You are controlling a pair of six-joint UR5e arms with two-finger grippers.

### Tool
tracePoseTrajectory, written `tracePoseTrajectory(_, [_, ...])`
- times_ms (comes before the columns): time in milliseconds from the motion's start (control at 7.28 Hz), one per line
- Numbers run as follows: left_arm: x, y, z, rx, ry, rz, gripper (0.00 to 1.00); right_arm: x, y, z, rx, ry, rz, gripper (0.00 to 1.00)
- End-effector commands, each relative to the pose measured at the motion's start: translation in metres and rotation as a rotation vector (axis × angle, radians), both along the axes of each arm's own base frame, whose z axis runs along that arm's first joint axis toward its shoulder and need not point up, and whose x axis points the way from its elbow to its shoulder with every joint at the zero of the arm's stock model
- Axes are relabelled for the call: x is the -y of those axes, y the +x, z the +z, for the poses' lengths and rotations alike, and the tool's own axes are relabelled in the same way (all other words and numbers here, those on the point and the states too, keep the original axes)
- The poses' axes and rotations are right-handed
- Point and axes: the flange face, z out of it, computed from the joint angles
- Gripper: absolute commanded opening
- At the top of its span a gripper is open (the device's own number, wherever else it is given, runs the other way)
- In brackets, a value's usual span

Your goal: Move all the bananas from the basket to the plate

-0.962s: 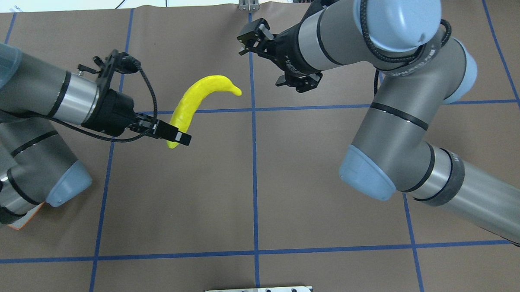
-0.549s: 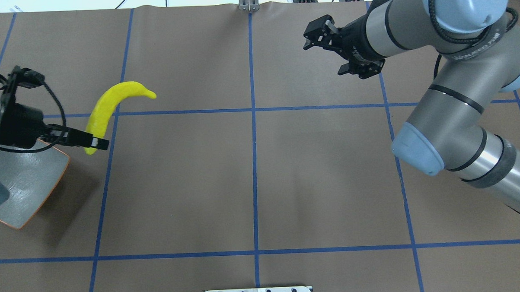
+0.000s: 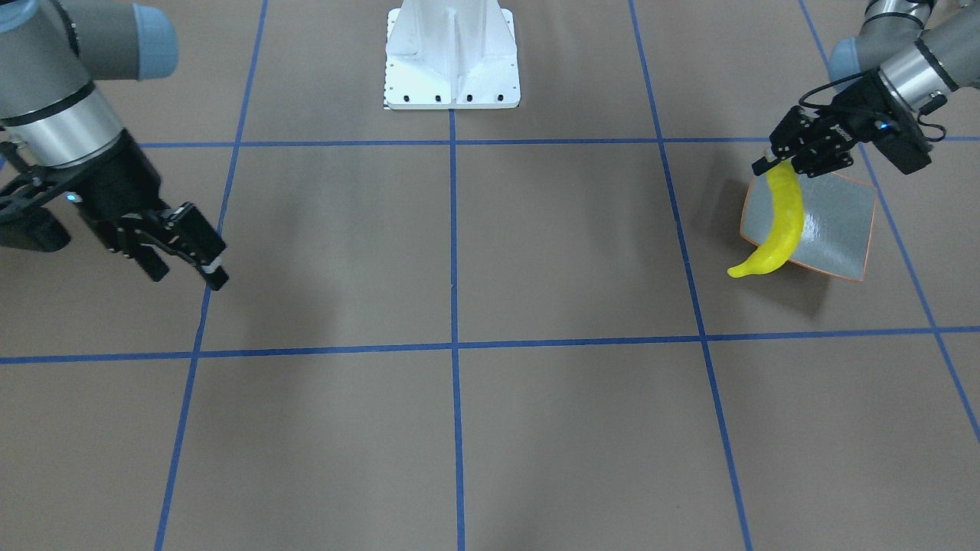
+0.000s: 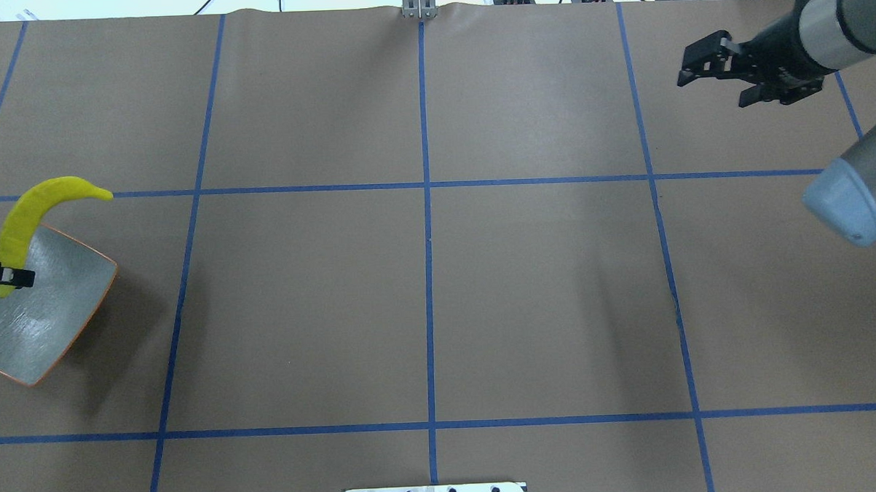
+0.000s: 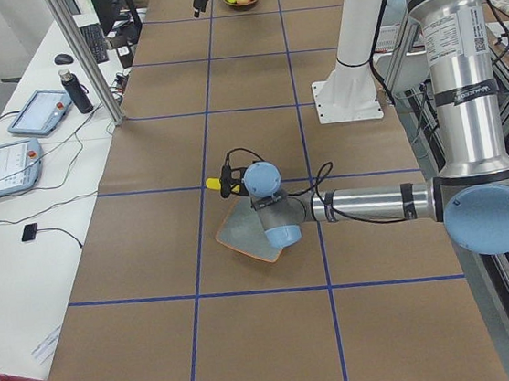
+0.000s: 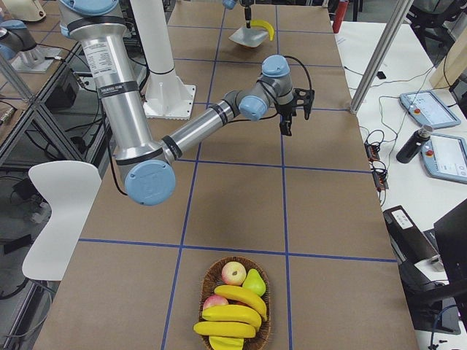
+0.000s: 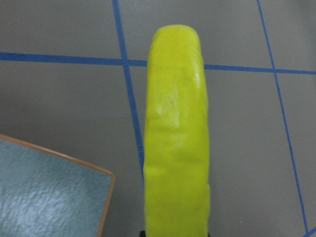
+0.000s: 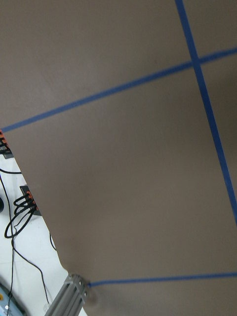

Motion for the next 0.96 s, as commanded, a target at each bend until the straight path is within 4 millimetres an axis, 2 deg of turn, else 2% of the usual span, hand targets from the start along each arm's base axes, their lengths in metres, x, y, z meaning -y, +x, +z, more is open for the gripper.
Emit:
tracePoseTrajectory(0, [-0.013,-0.013,0.06,-0.002,-0.013,0.0,0.0,-0.012,0.087,0.069,-0.061,0.055,-0.094,1.0])
tracePoseTrajectory(137, [-0.013,-0.013,0.061,-0.002,-0.013,0.001,0.27,-0.012,0.11,0.087,-0.073,0.064,-0.107,1.0])
tracePoseTrajectory(275, [-0.013,-0.012,0.061,-0.006,-0.002,0.005,0.47,-0.015,0.126,0.098,-0.09,0.08,-0.111,1.0])
tracePoseTrajectory(549, [-0.024,-0.016,0.071,-0.036,0.055,0.021,0.71,-0.021,0.158,0.127,-0.14,0.118,-0.137,1.0])
tracePoseTrajectory(687, [-0.028,-0.018,0.075,-0.047,0.076,0.022,0.89,-0.022,0.179,0.139,-0.145,0.132,-0.141,1.0])
tracePoseTrajectory(824, [-0.028,-0.017,0.07,-0.053,0.089,0.024,0.99,-0.022,0.197,0.149,-0.127,0.124,-0.14,1.0])
